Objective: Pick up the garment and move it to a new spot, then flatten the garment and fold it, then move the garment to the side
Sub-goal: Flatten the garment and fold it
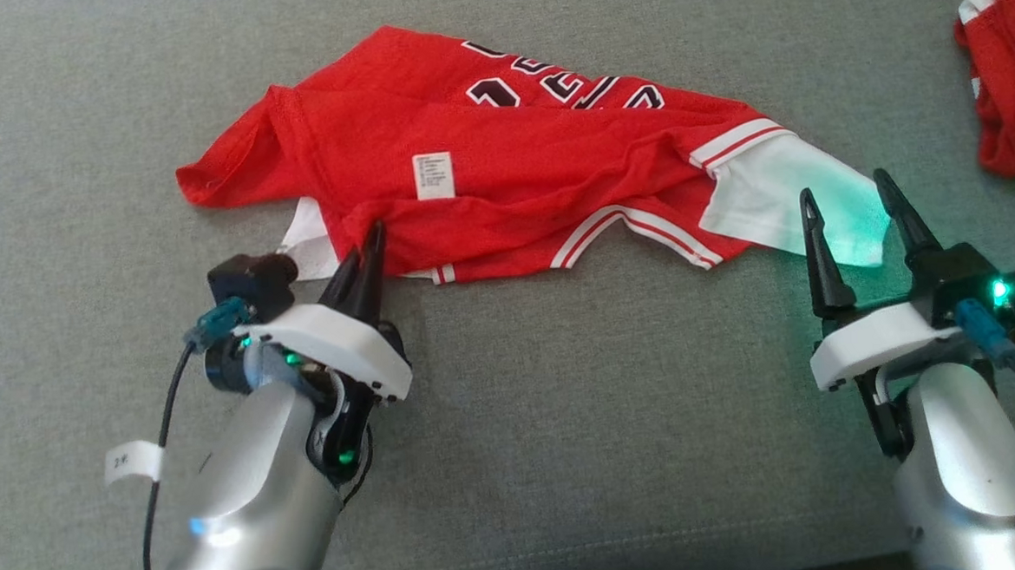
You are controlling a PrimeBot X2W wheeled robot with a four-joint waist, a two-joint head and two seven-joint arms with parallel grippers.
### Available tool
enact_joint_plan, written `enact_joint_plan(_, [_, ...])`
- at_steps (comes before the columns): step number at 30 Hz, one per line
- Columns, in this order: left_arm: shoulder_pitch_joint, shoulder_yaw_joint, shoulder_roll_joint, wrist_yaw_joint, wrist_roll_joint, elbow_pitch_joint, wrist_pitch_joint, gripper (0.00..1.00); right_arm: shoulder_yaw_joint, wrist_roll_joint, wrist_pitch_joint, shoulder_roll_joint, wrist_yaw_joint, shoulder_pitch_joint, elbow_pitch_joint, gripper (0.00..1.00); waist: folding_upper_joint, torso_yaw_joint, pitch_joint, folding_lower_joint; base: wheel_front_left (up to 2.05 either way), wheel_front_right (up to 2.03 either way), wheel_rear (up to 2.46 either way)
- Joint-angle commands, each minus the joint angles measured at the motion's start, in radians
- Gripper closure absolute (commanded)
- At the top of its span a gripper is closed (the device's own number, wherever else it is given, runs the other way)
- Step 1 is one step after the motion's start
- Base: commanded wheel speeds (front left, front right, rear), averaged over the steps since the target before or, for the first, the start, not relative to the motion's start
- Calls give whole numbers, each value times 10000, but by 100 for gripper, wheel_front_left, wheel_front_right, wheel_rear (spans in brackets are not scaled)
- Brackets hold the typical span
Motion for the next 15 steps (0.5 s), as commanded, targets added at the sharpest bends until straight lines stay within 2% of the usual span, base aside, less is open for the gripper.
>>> enact_joint_plan(1, [-221, 316, 166, -43, 215, -516, -122, 100, 172, 79, -65, 62, -9, -201, -184, 0, 0, 40, -35, 0, 0, 0, 0])
enact_joint_plan(8, [746, 356, 166, -86, 1146, -2033, -122, 100, -141, 128, -65, 63, -9, 123, 4, 0, 0, 456, -658, 0, 0, 0, 0])
enact_joint_plan(9, [933, 343, 166, -89, 1331, -2192, -122, 94, -158, 132, -65, 72, -9, 173, 26, 0, 0, 505, -767, 0, 0, 0, 0])
enact_joint_plan(12, [1514, 170, 194, -95, 2100, -2591, -122, 53, -201, 171, -65, 104, -9, 324, 88, 0, 0, 639, -1042, 0, 0, 0, 0])
enact_joint_plan(13, [1719, 75, 276, -97, 2356, -2578, -122, 4, -191, 178, -65, 117, -9, 375, 108, 0, 0, 656, -1108, 0, 0, 0, 0])
enact_joint_plan(15, [2136, 54, 391, -98, 2627, -2380, -122, 0, -157, 204, -65, 142, -9, 466, 152, 0, 0, 677, -1215, 0, 0, 0, 0])
